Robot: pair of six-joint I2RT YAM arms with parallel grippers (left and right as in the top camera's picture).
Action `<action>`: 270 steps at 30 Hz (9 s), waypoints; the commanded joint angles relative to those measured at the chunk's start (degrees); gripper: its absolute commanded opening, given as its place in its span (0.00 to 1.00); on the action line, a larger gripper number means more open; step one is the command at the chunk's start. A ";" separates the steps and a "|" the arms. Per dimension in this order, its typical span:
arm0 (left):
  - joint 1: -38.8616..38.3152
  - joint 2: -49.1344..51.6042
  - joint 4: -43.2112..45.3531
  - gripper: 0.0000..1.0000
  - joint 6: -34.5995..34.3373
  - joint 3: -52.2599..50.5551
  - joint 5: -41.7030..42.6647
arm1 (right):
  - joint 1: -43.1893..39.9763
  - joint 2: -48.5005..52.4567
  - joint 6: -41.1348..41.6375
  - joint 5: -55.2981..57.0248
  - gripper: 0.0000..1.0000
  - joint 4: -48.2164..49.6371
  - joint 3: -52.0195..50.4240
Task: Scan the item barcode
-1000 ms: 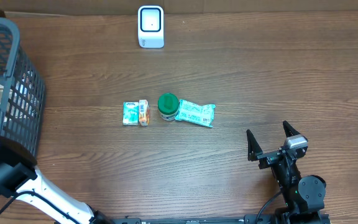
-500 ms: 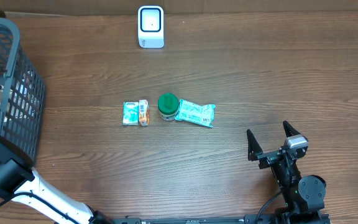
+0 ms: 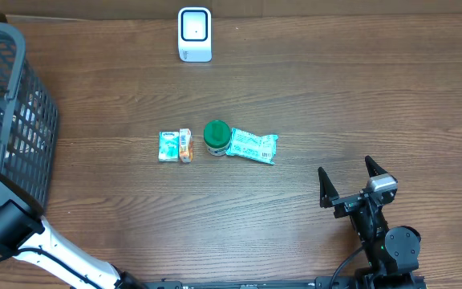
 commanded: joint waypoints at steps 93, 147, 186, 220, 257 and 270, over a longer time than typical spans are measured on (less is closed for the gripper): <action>-48.54 -7.52 -47.91 0.04 24.39 5.38 -6.73 | -0.07 -0.42 -0.09 -0.26 1.00 0.28 -0.61; -58.07 -18.78 -34.95 1.00 2.86 14.03 11.72 | -0.07 -0.42 -0.07 -0.28 1.00 0.26 -0.59; -32.15 -32.65 -44.02 1.00 -2.62 15.91 14.32 | -0.07 6.16 3.15 -4.37 1.00 -19.08 22.45; -32.15 -32.63 -44.02 1.00 -2.64 15.91 14.32 | -0.07 74.27 3.23 -13.18 1.00 -60.96 74.82; -32.15 -32.63 -44.02 1.00 -2.64 15.91 14.32 | 0.04 99.80 10.38 -12.66 0.36 -60.48 70.16; -32.15 -32.63 -44.02 1.00 -2.64 15.91 14.32 | 0.07 100.30 16.17 -21.33 0.26 -49.42 56.87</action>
